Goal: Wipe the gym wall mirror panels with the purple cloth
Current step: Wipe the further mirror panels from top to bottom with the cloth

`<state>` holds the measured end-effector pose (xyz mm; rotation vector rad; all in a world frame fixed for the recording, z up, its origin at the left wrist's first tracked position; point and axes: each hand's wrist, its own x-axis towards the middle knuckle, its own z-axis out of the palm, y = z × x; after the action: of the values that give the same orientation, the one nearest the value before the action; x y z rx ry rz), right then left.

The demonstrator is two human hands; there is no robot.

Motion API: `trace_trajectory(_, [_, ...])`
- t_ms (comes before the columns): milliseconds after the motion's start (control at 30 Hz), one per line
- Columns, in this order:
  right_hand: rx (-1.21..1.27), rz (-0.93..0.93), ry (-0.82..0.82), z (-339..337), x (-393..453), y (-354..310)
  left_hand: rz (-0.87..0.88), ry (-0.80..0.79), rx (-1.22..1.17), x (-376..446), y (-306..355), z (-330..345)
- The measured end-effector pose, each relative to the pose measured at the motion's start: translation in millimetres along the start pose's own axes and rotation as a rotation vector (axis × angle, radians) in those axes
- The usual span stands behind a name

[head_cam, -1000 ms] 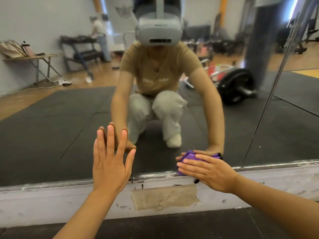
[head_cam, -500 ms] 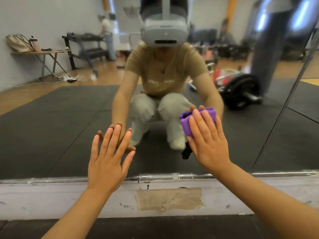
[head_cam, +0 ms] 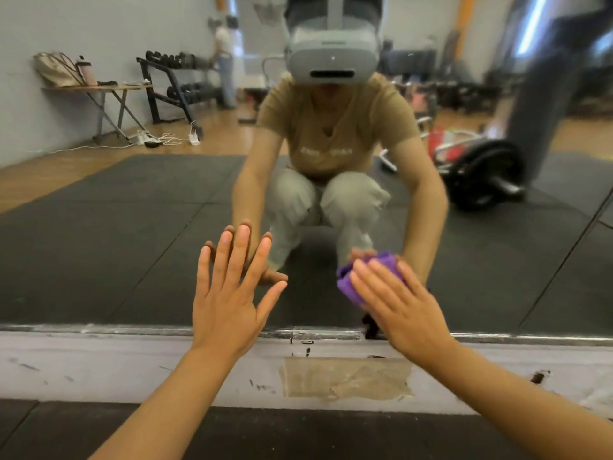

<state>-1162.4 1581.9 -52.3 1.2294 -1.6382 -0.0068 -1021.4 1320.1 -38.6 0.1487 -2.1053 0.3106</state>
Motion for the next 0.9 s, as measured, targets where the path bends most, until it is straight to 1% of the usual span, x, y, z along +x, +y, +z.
trace_trajectory(33, [0.0,0.049,0.086,-6.0,22.1,7.7,0.0,-0.003,-0.004,0.3,-0.3,0.6])
trace_trajectory(100, [-0.021,0.159,0.185,-17.9,62.2,22.1,0.004,-0.016,-0.013,-0.2,-1.5,0.4])
trace_trajectory(200, [-0.023,0.286,0.26,-24.3,88.7,26.0,0.017,-0.015,-0.009,-0.5,-3.1,-0.2])
trace_trajectory(267, [-0.007,0.305,0.265,-17.3,81.7,13.9,0.009,-0.017,-0.001,-1.0,-2.9,-0.1])
trace_trajectory(333, [-0.014,0.223,0.205,-3.2,57.1,-6.5,0.004,-0.023,-0.003,-1.3,-2.3,-0.1])
trace_trajectory(433, [-0.056,-0.048,-0.034,17.1,3.1,-36.0,0.012,-0.034,-0.013,-0.7,-2.9,-1.1])
trace_trajectory(467, [-0.073,-0.11,-0.11,20.8,-10.7,-43.3,0.017,-0.036,-0.012,-0.8,-3.7,-1.9])
trace_trajectory(500, [-0.085,-0.135,-0.151,22.9,-19.7,-47.9,0.022,-0.036,-0.011,-0.6,-4.2,-2.7])
trace_trajectory(600, [-0.077,-0.14,-0.176,22.1,-22.4,-46.5,0.023,-0.035,-0.01,-0.1,-4.5,-4.9])
trace_trajectory(667, [-0.068,-0.185,-0.183,15.0,-15.4,-36.5,0.022,-0.033,-0.01,-0.3,-3.9,-5.7])
trace_trajectory(733, [-0.076,-0.197,-0.158,7.9,-0.4,-26.8,0.017,-0.035,-0.003,0.2,-3.2,-5.9])
trace_trajectory(767, [-0.074,-0.169,-0.12,4.2,12.0,-23.5,0.013,-0.037,0.001,0.5,-3.0,-6.2])
trace_trajectory(900, [-0.058,0.06,0.131,-16.2,86.1,-4.0,0.026,-0.035,0.006,0.0,-3.7,-10.5])
